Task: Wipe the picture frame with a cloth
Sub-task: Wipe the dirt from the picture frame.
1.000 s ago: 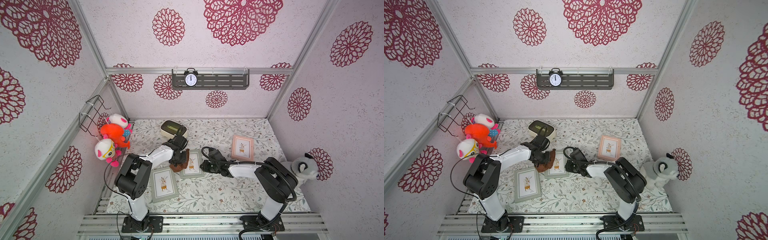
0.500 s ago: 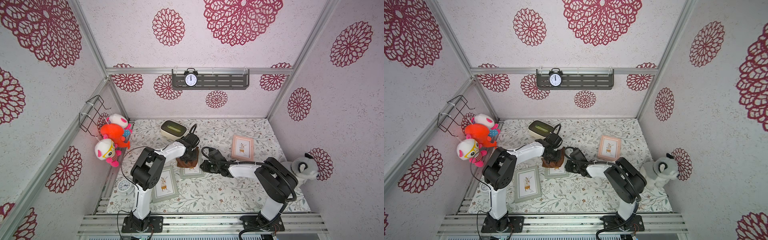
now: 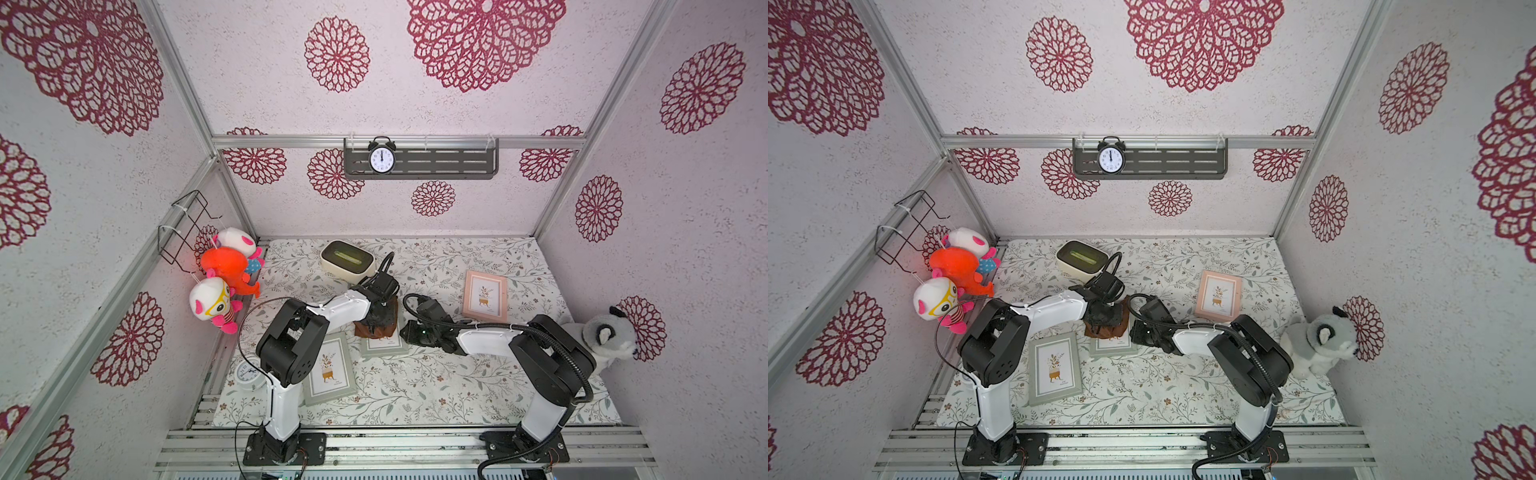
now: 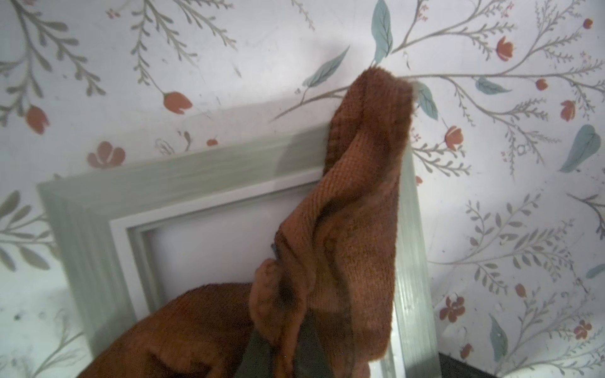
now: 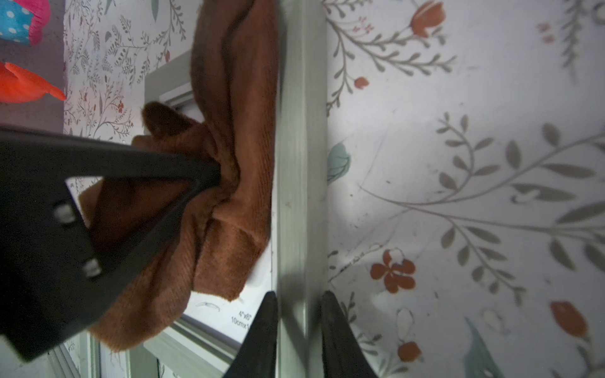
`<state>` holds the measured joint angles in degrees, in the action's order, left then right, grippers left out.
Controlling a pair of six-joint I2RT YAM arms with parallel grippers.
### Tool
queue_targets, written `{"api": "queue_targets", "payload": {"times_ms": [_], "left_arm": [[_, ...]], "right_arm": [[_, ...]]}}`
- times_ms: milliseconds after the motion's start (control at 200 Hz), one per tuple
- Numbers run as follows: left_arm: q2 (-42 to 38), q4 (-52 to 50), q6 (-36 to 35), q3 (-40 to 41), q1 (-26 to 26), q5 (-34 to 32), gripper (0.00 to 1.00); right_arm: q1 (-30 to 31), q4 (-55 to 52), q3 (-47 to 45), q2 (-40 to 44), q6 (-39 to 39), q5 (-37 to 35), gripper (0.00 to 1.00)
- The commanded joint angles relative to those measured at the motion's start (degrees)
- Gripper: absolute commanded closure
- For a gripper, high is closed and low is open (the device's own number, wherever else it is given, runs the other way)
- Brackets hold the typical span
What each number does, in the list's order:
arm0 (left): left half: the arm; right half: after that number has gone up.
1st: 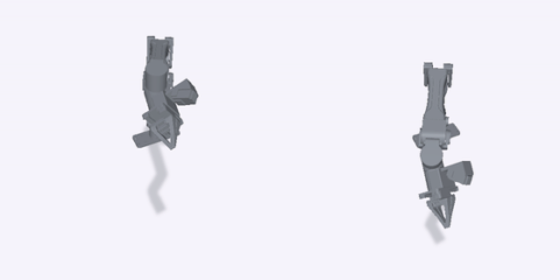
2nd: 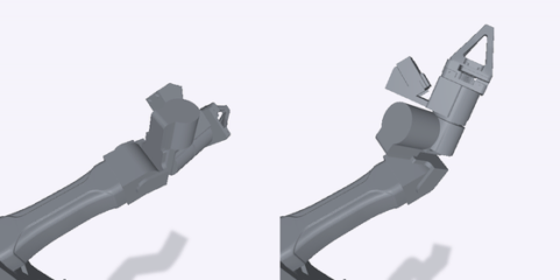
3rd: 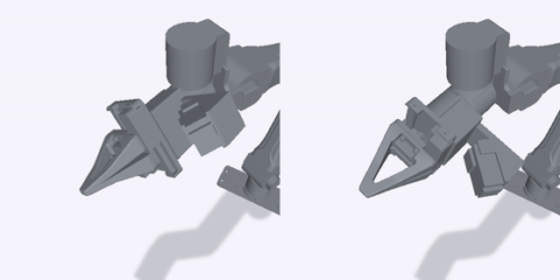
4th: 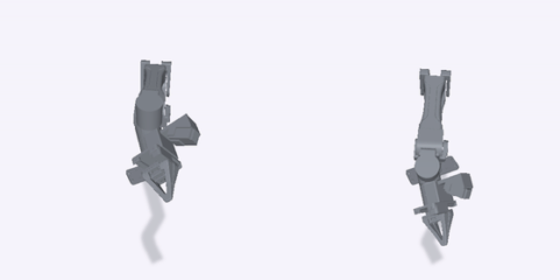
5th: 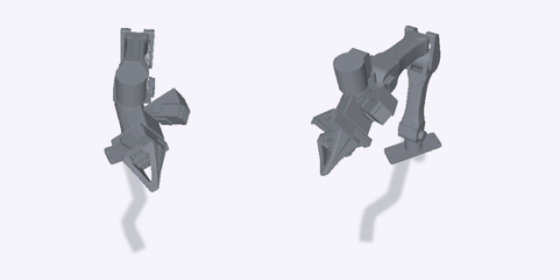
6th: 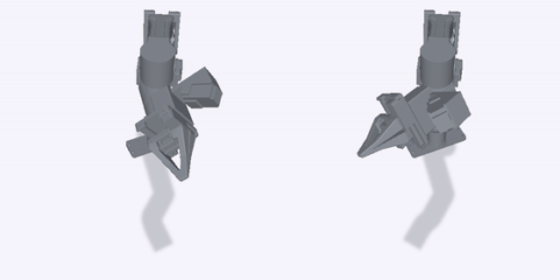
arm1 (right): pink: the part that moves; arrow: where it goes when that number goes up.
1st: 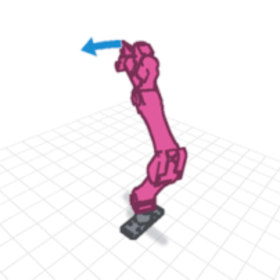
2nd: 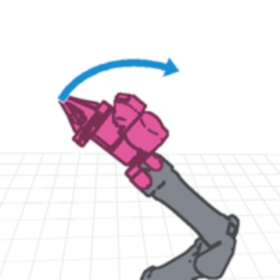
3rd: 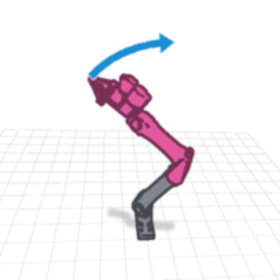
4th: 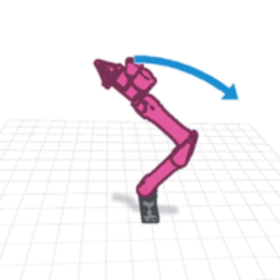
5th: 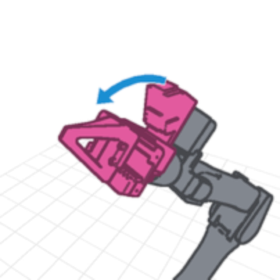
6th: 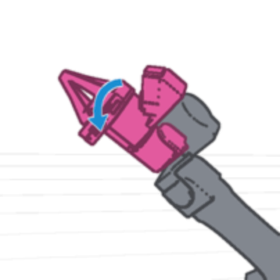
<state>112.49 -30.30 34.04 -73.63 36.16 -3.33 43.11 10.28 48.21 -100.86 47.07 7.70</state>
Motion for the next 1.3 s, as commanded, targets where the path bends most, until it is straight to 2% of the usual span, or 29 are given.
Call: {"api": "queue_targets", "payload": {"times_ms": [0, 240, 360, 746, 891, 1296], "left_arm": [[1.33, -6.12, 0.99, 3.14, 1.38, 2.29, 1.0], [5.63, -5.79, 0.24, -2.92, -0.71, -1.32, 1.0], [7.4, -6.17, -0.18, -5.3, -2.06, -0.27, 1.0], [-3.46, -7.63, 1.37, 6.89, 2.15, 4.5, 1.0], [-4.45, -7.4, 1.82, 8.42, 2.61, 2.89, 1.0], [-11.24, -7.27, -1.18, 8.91, -7.33, -3.34, 1.0]], "right_arm": [[1.01, -10.02, -3.02, -2.22, 0.71, -0.14, 0.77], [1.01, -9.84, -3.02, -2.45, 0.72, -0.23, 0.77], [1.01, -10.24, -2.74, -2.44, 0.57, -0.23, 0.77], [1.06, -10.7, -2.25, -2.89, 0.7, -0.13, 0.76], [1.06, -10.98, -2.04, -3.29, 0.66, -0.22, 0.76], [1.07, -11.51, -2.03, -3.24, 0.45, -0.37, 0.76]]}}
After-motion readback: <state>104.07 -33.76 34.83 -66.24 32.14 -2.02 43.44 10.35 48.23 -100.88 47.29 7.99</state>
